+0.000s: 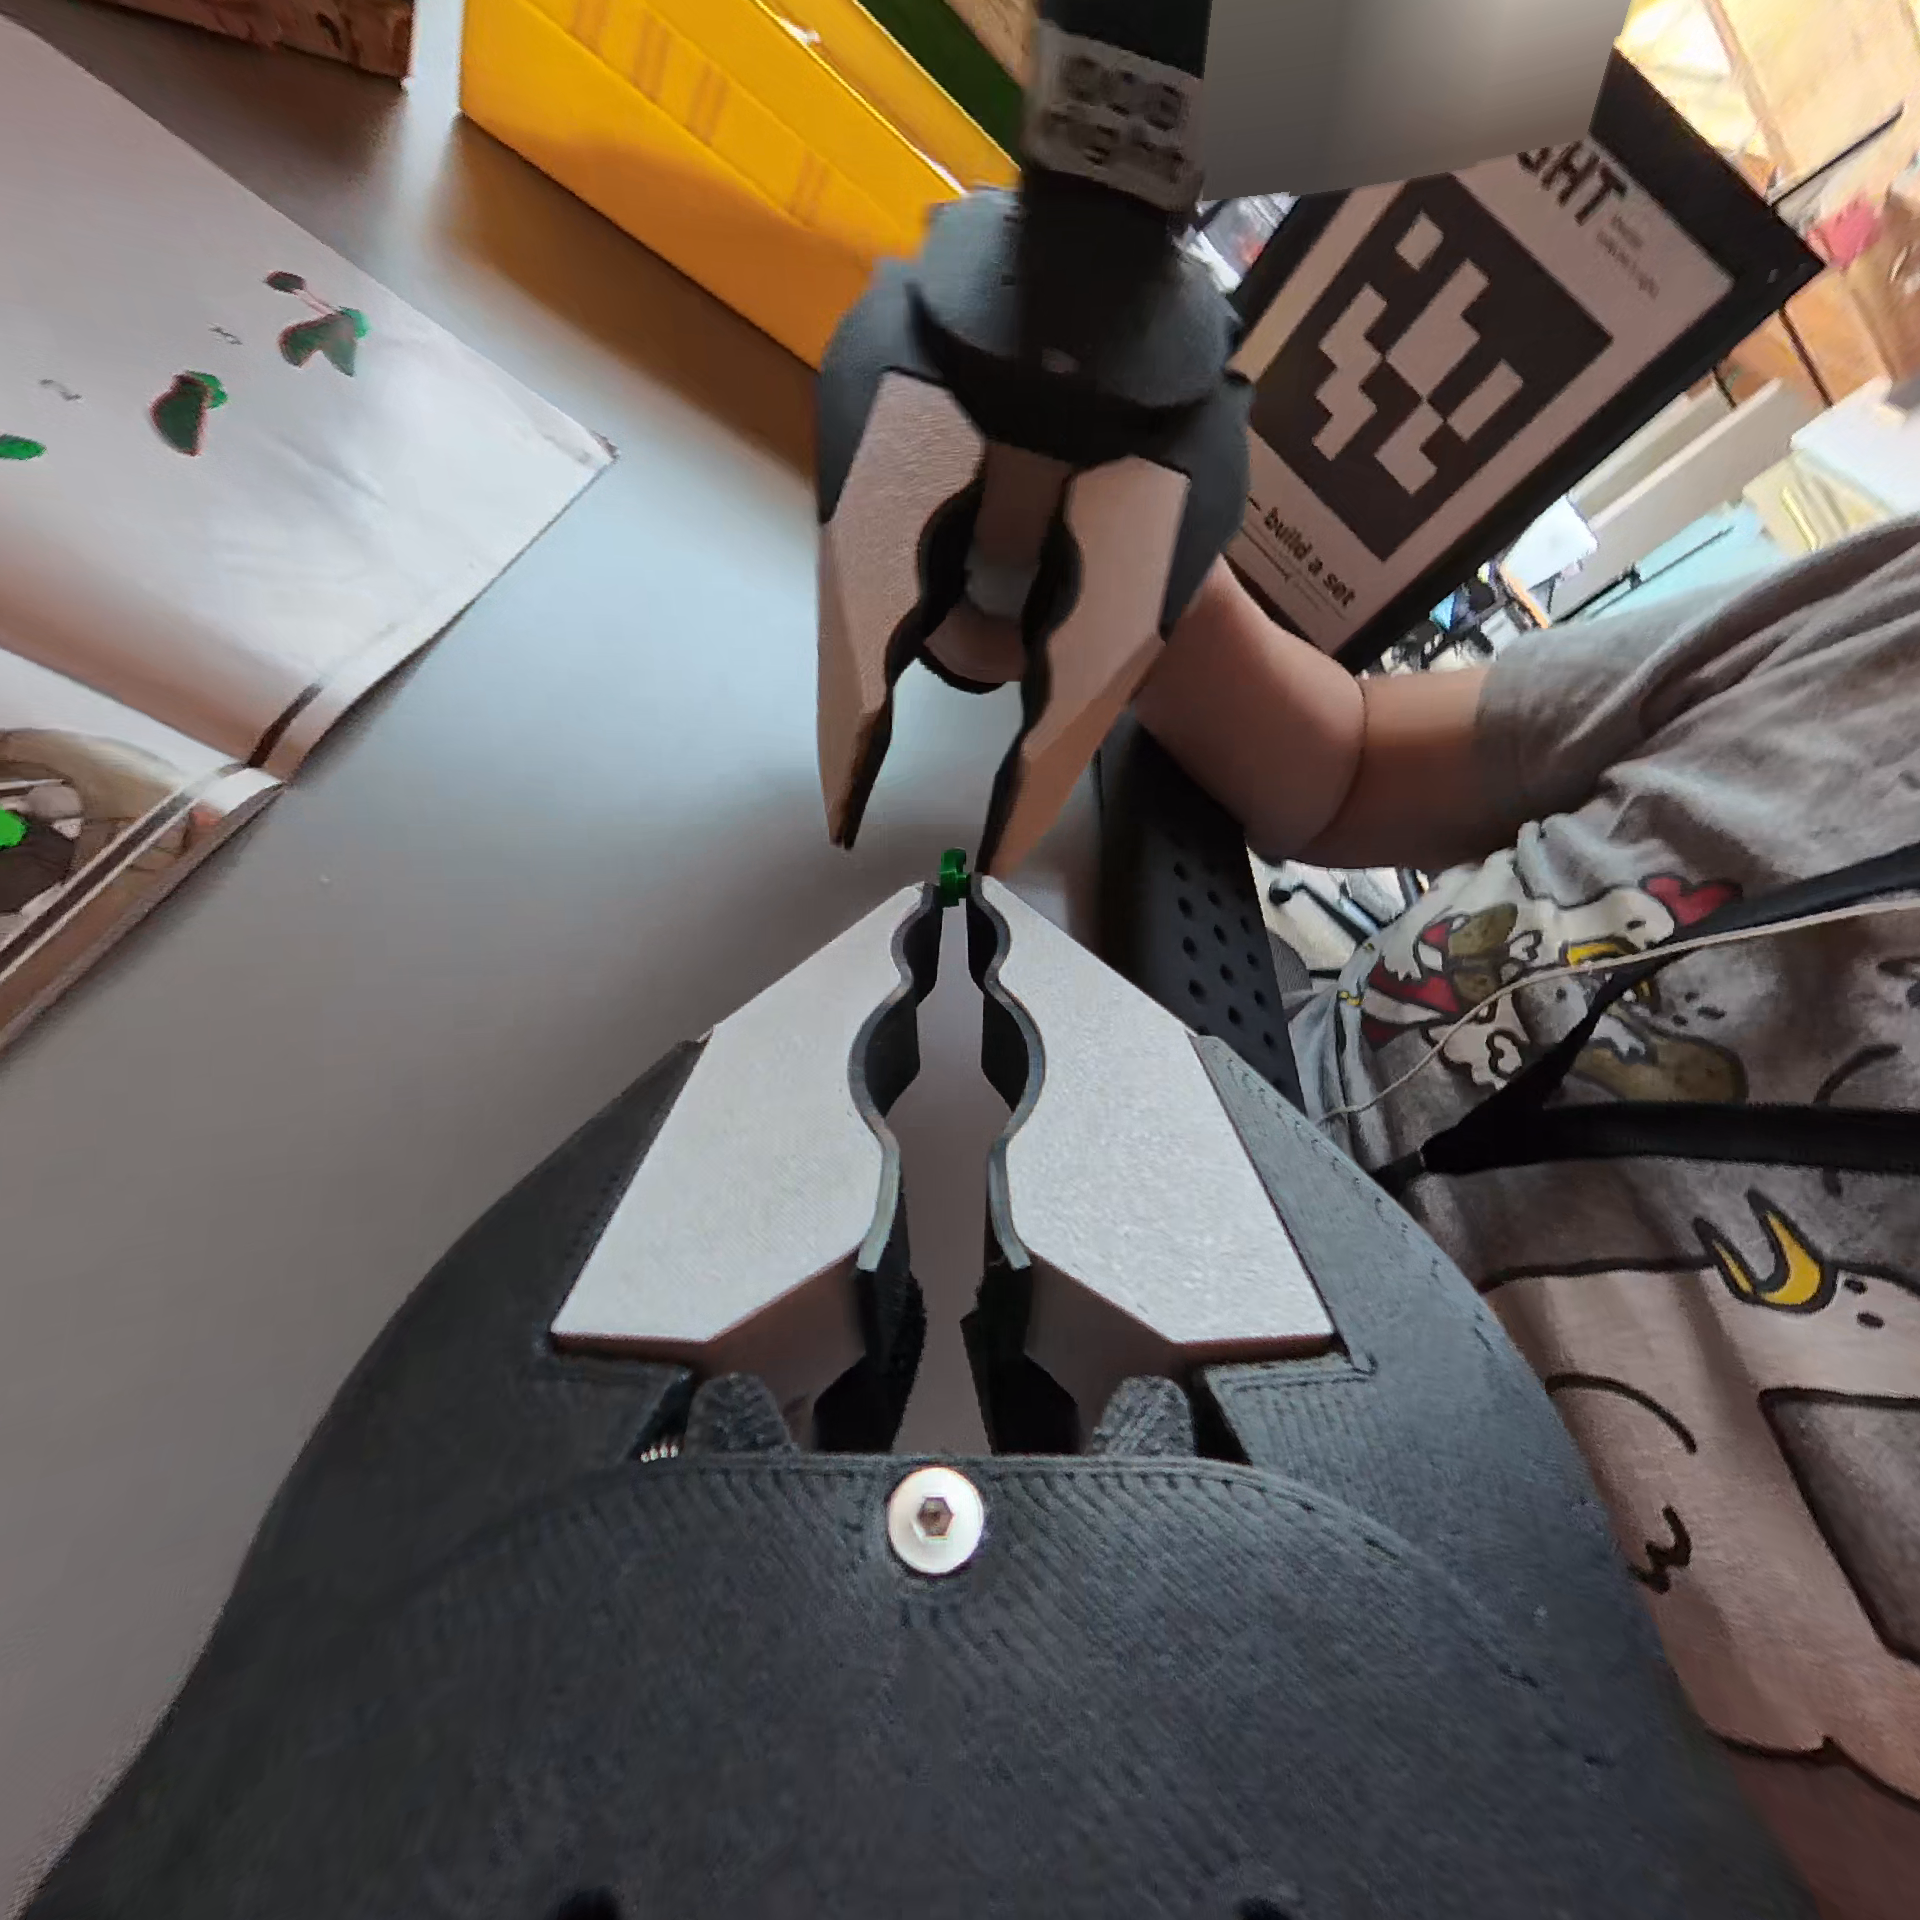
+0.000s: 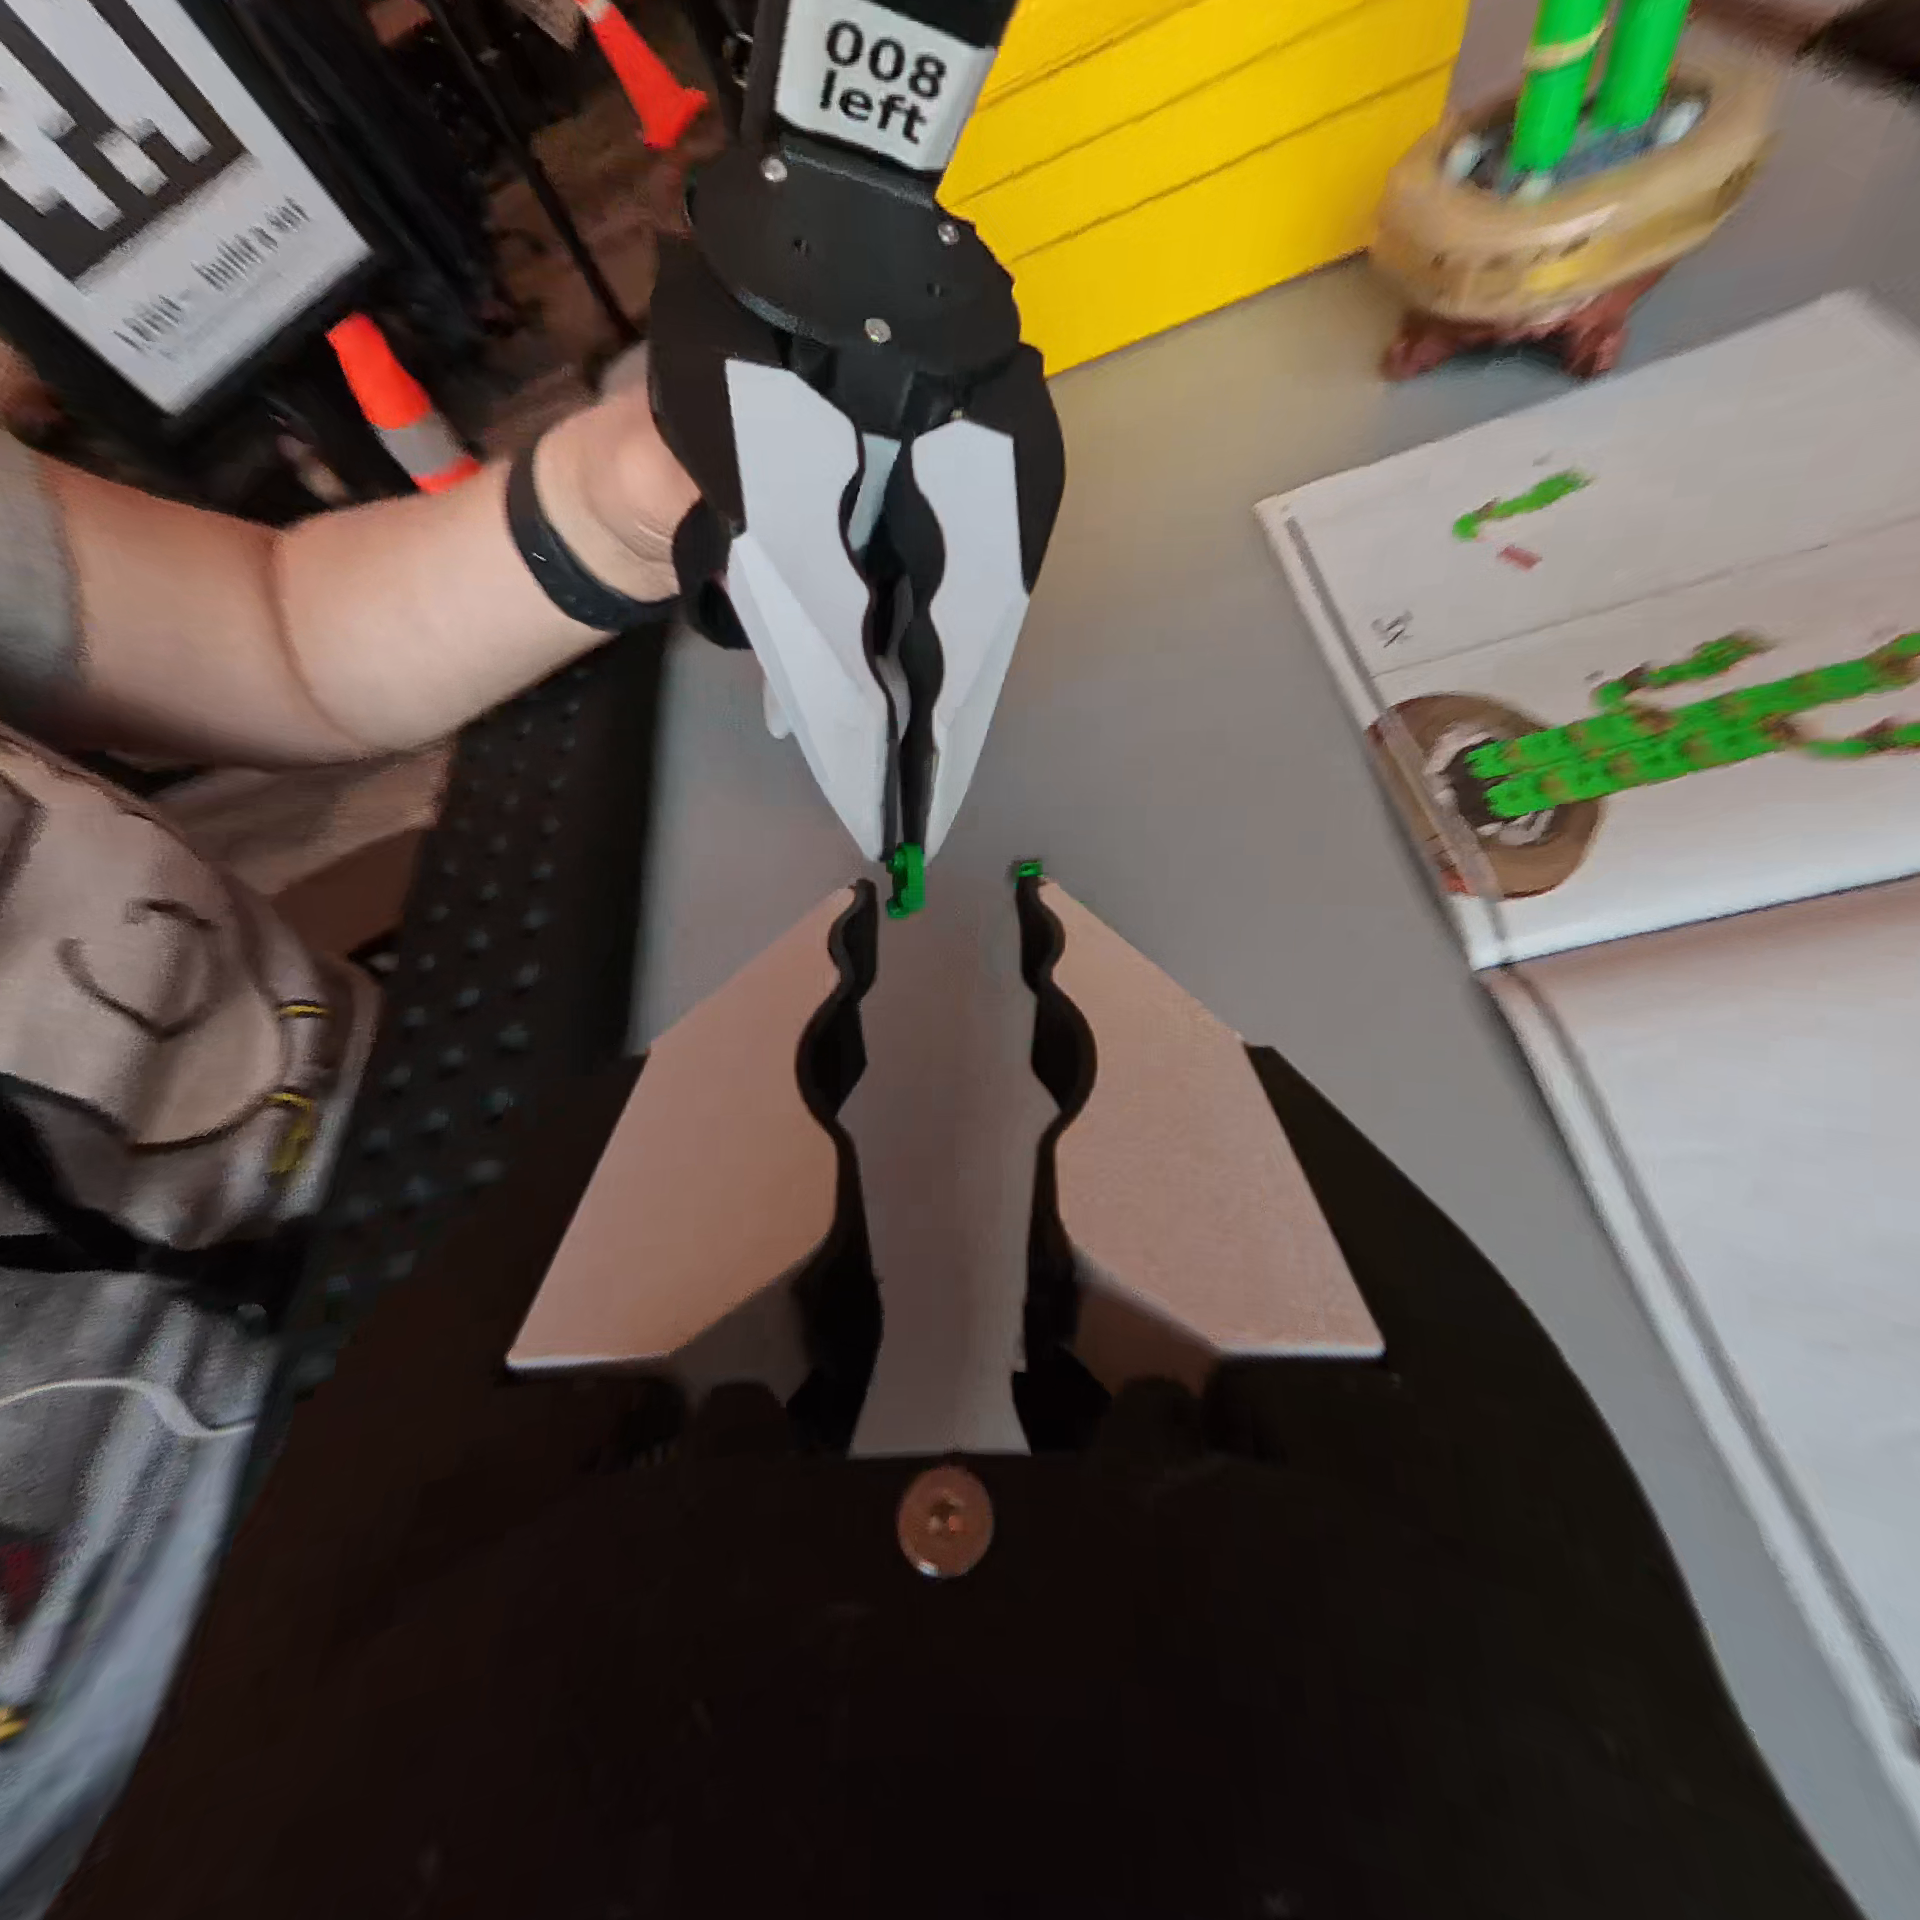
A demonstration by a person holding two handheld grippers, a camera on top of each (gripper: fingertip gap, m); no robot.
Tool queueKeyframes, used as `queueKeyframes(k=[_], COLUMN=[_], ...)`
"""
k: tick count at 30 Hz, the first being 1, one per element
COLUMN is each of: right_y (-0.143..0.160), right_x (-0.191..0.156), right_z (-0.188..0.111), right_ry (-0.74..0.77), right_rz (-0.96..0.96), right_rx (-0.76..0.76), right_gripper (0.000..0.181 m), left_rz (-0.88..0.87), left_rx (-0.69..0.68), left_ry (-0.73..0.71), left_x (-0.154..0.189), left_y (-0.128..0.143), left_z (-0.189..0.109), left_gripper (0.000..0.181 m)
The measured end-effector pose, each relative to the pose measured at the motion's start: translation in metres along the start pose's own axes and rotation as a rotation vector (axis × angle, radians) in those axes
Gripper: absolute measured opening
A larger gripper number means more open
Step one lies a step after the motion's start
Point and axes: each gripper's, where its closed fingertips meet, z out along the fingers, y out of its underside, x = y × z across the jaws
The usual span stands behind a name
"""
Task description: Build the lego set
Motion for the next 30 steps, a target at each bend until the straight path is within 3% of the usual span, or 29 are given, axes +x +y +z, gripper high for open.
queueKeyframes(k=[4, 10, 20, 30], right_y=[-0.011, -0.009, -0.005, -0.005], right_x=[0.006, 0.008, 0.011, 0.011], right_z=[-0.004, 0.004, 0.009, 0.01], right_ry=[0.251, 0.381, 0.389, 0.408], right_rz=[-0.348, -0.515, -0.522, -0.541], right_rx=[-0.005, -0.076, -0.092, -0.102], right_gripper=[0.028, 0.021, 0.007, 0.008], left_rz=[-0.103, -0.192, -0.208, -0.198], left_rx=[0.045, 0.087, 0.083, 0.084], left_ry=[-0.038, -0.046, -0.045, -0.066], left_x=[-0.014, -0.023, -0.024, -0.026], left_y=[-0.004, -0.007, -0.005, -0.006], left_z=[-0.006, -0.012, -0.009, -0.009], left_gripper=[0.003, 0.003, 0.003, 0.003])
